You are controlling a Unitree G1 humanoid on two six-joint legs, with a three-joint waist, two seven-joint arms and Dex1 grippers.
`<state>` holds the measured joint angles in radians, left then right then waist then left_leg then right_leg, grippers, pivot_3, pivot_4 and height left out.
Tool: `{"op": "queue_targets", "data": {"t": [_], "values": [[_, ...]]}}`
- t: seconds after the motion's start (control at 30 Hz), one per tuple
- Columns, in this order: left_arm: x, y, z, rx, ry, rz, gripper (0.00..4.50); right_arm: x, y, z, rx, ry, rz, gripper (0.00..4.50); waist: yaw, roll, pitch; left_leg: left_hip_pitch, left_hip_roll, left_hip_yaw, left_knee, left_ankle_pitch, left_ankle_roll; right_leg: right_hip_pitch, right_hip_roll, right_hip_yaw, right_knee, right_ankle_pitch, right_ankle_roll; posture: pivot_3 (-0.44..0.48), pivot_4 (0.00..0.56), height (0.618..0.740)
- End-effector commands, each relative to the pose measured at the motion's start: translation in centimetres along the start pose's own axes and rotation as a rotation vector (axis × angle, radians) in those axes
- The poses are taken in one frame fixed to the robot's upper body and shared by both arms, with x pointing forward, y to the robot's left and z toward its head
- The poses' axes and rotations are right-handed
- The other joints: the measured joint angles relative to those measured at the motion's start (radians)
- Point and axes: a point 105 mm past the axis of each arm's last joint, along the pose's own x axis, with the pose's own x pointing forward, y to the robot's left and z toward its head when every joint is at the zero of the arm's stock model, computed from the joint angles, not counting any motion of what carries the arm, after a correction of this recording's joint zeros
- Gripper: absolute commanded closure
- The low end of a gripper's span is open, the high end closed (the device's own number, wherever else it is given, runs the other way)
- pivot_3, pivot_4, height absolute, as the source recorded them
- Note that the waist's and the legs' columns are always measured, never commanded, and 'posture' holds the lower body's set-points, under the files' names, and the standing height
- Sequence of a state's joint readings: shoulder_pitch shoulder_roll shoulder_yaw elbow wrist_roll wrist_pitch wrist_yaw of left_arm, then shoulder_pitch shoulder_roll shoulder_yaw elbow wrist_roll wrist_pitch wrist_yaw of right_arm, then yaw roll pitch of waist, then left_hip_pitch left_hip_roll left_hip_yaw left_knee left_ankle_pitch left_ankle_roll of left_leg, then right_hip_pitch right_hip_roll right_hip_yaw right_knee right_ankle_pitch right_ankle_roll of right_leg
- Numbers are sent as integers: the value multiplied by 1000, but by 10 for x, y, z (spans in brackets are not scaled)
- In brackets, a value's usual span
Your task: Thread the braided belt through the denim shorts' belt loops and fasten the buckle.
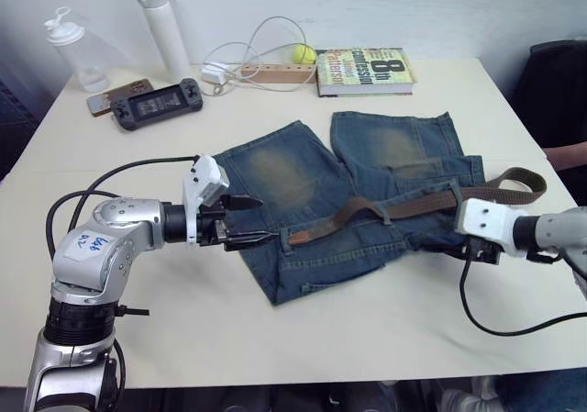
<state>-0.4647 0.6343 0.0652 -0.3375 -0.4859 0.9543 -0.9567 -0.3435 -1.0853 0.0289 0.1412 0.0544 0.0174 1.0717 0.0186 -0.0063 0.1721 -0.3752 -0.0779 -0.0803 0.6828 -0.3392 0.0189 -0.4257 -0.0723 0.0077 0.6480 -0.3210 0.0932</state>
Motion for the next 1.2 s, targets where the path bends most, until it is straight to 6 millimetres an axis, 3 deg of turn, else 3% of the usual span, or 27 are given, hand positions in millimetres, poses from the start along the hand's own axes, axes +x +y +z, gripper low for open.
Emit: {"op": "queue_targets", "data": {"t": [0.03,0.1,0.17,0.23,0.43,0.63,0.93,1.07,1.2], "values": [[-2,-10,3,36,-19,-44,0,-28,-29,44,165,-175,-84,23,-9,1,0,0,1,0,0,0,0,0,0,0,0,0,0,0,150,734],[-5,-12,2,50,-22,-54,0,-34,-29,71,451,-320,-52,23,-15,1,0,0,2,0,0,0,-1,0,1,0,1,0,0,0,150,734],[-7,-13,1,65,-24,-56,0,-32,-9,100,670,-462,61,23,-18,1,0,0,2,0,0,0,-1,0,1,0,1,0,-1,0,150,734],[-9,-13,1,75,-25,-56,0,-30,3,116,800,-539,81,23,-16,-1,-1,0,4,-3,0,0,-3,0,2,-1,1,0,-3,0,150,734],[-11,-12,2,96,-32,-44,0,-13,34,134,1280,-692,229,23,10,0,0,0,1,-4,0,0,-2,1,0,-2,1,0,-3,0,150,734],[-16,-9,-3,84,-22,-7,0,10,51,143,1617,-670,229,23,-2,-1,0,0,1,-3,0,0,-1,1,0,-2,-1,0,-2,0,150,734],[-26,-8,-15,67,3,46,0,38,76,160,1733,-592,295,23,-19,0,0,0,3,-3,-1,0,-2,0,1,-2,1,0,-3,0,150,734],[-27,-9,-15,66,3,58,0,46,76,163,1742,-569,318,23,-19,0,0,0,3,-3,-1,0,-2,0,1,-1,1,0,-3,0,150,734],[-27,-10,-17,65,5,68,0,51,78,160,1610,-506,305,23,-20,0,0,0,3,-3,-2,0,-2,0,1,-2,1,0,-3,0,150,734]]}}
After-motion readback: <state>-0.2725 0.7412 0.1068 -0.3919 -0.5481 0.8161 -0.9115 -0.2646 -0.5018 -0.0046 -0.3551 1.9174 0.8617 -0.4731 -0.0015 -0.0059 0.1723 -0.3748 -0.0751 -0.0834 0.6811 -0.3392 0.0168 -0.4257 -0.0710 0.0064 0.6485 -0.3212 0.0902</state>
